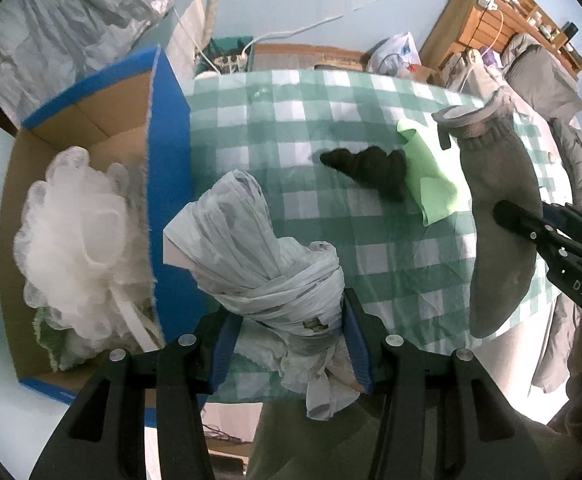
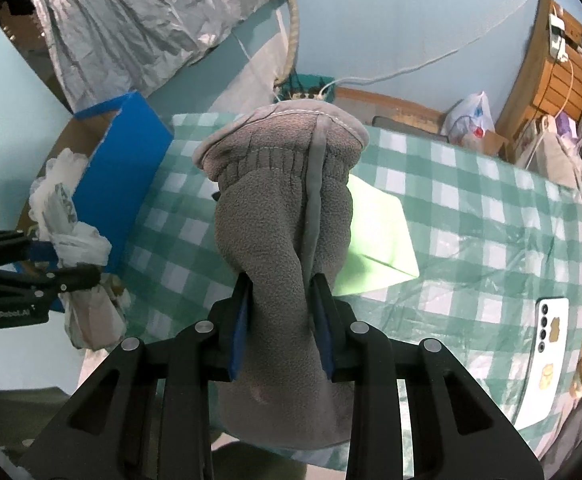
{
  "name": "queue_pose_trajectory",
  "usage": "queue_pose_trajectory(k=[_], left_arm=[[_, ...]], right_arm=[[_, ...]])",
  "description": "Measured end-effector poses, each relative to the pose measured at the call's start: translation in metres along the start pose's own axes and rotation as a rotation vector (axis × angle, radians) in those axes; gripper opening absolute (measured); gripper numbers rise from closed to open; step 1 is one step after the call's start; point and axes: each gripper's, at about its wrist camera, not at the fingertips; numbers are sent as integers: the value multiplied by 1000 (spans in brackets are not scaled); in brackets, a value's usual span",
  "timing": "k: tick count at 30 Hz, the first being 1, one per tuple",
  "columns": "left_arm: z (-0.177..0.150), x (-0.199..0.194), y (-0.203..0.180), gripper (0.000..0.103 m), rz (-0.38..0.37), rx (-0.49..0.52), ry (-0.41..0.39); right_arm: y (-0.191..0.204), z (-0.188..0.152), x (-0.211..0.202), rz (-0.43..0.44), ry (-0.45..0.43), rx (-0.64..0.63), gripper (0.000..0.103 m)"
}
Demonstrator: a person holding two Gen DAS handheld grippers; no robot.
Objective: Organize soft objects
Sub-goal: 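Lift the bag bundle and grey sock and carry both over the cardboard box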
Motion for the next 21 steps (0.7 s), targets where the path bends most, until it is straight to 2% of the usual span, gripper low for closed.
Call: queue_pose_trajectory(k=[11,21], left_arm=[[0,-38,11,49,-8,-21,-75],[-3,-68,36,48,-2,-84,-129]], right_arm=[[24,15,-16,24,-10,-26,28],[59,37,-27,69,-23,-91,28]])
Point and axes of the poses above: each gripper's, at about its wrist camera, not at the fingertips, and x roughly the way its jaws point, y to its left, z to its top, and after that the axes turned 3 degrees about x, right-handed
